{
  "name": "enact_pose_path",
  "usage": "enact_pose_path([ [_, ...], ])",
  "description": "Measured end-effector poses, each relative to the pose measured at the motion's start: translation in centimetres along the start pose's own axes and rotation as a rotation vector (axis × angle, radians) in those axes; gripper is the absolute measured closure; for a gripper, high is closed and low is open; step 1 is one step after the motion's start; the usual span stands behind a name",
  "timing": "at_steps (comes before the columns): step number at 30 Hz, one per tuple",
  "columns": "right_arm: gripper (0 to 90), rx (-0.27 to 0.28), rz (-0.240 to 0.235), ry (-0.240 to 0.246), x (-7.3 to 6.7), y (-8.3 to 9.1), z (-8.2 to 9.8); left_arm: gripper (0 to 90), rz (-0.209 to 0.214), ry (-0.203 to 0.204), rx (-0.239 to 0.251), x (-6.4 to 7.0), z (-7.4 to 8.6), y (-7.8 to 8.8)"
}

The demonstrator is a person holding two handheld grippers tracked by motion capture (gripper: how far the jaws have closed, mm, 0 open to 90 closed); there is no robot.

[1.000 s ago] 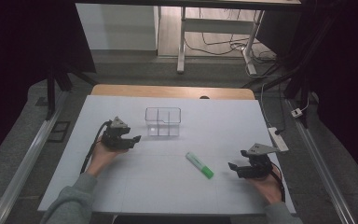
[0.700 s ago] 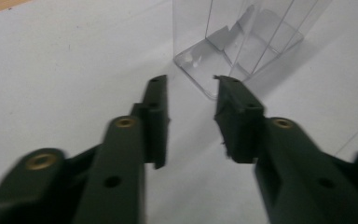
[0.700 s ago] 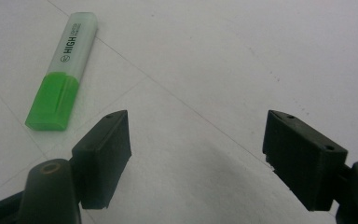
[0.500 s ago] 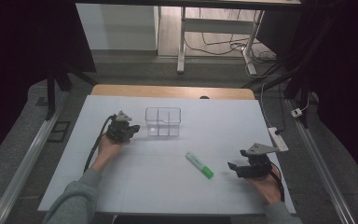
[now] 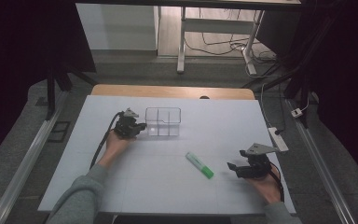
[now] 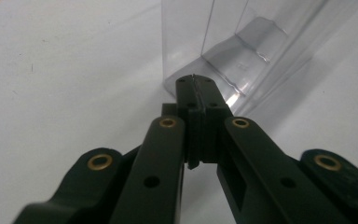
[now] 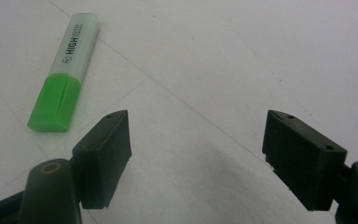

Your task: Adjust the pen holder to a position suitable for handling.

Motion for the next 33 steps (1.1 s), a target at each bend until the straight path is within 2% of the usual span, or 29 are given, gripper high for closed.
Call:
enact_pose_path([
  [7,22.9,-0.009,-0.001,0.004,-0.1,-0.1,0.0,89.0,0.004,0.008,0.006,-0.4,-0.2,-0.2],
  [14,22.8,-0.012,-0.001,0.003,-0.1,-0.1,0.0,89.0,0.018,-0.008,0.003,0.0,-0.6,-1.0],
  [20,22.8,-0.01,0.0,-0.002,-0.1,-0.1,0.1,89.0,0.041,0.0,0.005,0.2,-1.0,-1.8],
  [33,22.8,-0.019,0.014,-0.016,-0.1,0.3,0.5,89.0,0.078,-0.028,-0.006,1.6,-2.3,-4.0],
])
Point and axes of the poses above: each handheld gripper's, and its own axes: y roughly backward along the jaws, z roughly out of its underside, x roughly to its right, the point moved 5 cm from there along -y, roughly forward along the jaws, and after that the axes turned 13 degrees about z, right-handed, at the moved point
